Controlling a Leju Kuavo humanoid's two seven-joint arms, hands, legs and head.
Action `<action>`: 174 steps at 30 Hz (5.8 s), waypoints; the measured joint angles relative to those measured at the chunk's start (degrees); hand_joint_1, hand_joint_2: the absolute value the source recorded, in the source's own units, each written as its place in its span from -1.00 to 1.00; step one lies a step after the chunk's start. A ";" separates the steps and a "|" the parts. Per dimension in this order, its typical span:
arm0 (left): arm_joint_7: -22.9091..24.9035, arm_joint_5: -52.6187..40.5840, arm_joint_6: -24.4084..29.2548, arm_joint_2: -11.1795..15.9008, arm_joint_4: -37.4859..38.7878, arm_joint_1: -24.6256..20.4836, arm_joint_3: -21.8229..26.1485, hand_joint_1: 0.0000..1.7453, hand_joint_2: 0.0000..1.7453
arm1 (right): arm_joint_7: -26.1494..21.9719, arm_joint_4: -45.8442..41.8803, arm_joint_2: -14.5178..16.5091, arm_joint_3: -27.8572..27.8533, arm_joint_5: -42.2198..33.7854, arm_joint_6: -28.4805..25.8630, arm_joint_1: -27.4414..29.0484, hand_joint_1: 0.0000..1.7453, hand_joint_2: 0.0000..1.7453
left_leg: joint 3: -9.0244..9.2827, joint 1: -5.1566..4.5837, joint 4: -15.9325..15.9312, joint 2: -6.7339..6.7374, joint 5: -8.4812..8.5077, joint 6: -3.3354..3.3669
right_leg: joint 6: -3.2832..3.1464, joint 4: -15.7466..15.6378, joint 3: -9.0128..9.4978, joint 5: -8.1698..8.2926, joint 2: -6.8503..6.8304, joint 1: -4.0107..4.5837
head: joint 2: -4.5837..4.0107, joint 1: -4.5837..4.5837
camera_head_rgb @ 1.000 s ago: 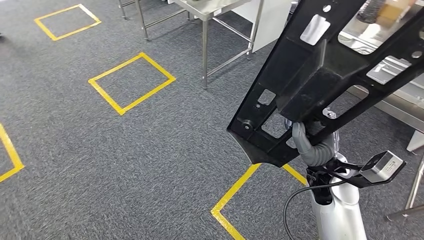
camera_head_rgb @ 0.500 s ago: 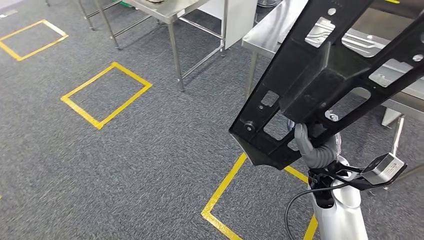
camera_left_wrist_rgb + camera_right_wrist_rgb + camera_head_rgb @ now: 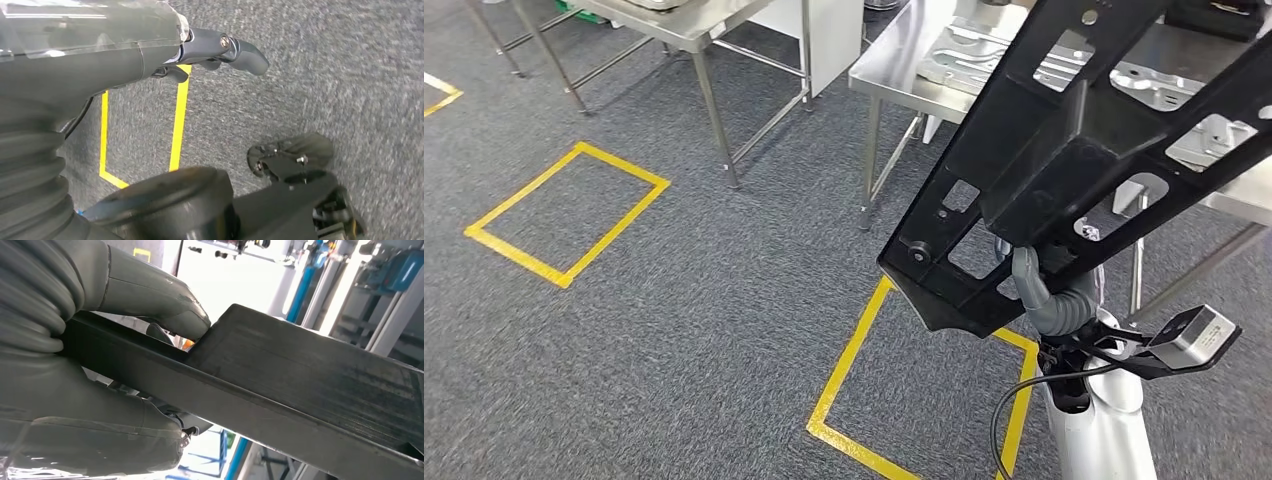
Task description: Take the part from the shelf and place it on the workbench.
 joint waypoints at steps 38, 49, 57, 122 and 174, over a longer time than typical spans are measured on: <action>-0.09 0.27 0.23 0.17 0.00 -0.25 0.11 -1.00 1.00 | 0.16 0.92 0.15 0.27 0.04 -0.14 -1.17 1.00 1.00 | 0.53 -0.40 0.53 3.19 -1.05 -1.76 | -1.61 -15.37 7.83 5.81 -2.15 0.54 | 0.00 0.00; -0.44 0.82 0.21 0.29 0.00 -0.46 0.24 -1.00 1.00 | -0.63 1.24 0.13 0.50 0.07 -0.10 -1.62 1.00 1.00 | -2.30 0.21 5.11 -4.84 -1.14 -2.05 | -2.47 -15.34 8.14 6.00 4.68 0.26 | 0.00 0.00; -0.95 1.26 -0.24 0.33 0.00 -0.36 0.43 -1.00 1.00 | 1.86 1.36 0.30 1.12 2.65 -0.72 -3.41 1.00 1.00 | -0.46 0.30 0.42 -4.36 0.18 0.57 | -0.05 -7.84 3.79 2.21 1.73 0.21 | 0.00 0.00; -1.58 1.36 0.16 0.13 -0.07 1.10 1.84 -1.00 1.00 | 0.63 3.23 0.55 -1.29 0.99 -0.43 -3.35 1.00 1.00 | 3.77 -1.55 -0.49 -3.15 -1.53 1.52 | -0.20 -0.14 3.57 -9.66 0.24 0.21 | 0.00 0.31; -2.81 -1.28 -1.63 -0.22 0.13 0.32 0.79 -1.00 1.00 | 5.75 27.17 -4.60 20.20 34.35 -13.26 -37.89 1.00 1.00 | -6.93 0.34 3.30 -2.22 4.78 -2.51 | -0.23 -15.17 12.49 0.59 0.16 -1.19 | 0.00 0.25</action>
